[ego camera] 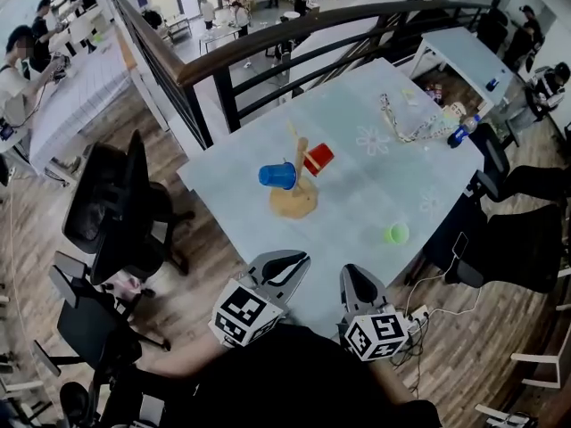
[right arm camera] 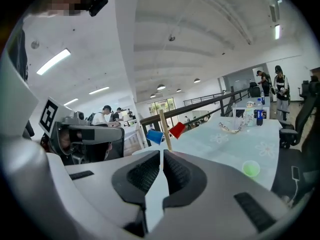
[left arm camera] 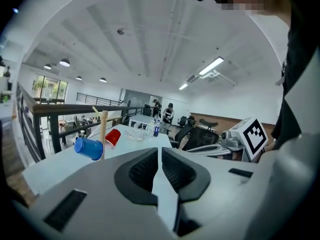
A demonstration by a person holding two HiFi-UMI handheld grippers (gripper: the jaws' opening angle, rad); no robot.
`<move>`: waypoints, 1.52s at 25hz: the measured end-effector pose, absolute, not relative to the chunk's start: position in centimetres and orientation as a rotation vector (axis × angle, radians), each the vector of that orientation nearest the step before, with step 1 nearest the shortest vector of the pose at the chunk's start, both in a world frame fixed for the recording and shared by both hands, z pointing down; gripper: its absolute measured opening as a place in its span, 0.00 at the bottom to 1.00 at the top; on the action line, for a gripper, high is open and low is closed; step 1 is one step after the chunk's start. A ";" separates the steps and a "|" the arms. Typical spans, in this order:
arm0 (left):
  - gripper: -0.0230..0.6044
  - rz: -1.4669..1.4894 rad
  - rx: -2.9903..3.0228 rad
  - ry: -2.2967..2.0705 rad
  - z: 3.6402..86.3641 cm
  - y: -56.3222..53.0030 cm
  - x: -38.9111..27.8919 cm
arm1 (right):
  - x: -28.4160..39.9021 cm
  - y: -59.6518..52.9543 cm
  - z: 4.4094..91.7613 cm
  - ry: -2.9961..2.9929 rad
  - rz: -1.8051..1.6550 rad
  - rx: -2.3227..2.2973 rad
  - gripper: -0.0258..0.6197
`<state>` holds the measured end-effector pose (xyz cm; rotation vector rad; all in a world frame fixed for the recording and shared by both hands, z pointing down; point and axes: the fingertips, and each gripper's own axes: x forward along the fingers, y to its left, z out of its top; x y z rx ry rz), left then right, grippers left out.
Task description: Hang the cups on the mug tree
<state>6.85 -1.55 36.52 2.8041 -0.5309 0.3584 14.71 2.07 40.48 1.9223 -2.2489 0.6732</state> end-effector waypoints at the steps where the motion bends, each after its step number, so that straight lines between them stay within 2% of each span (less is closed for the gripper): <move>1: 0.10 0.352 2.776 -0.529 36.5 -1.6 7.0 | 15.0 2.2 40.4 -2.255 0.680 1.927 0.11; 13: 0.10 0.353 2.704 -0.467 37.3 0.1 8.3 | 16.2 1.9 38.3 -2.319 0.574 1.981 0.11; 38: 0.08 0.269 2.670 -0.488 37.4 0.2 8.4 | 16.6 2.4 39.7 -2.314 0.662 1.958 0.11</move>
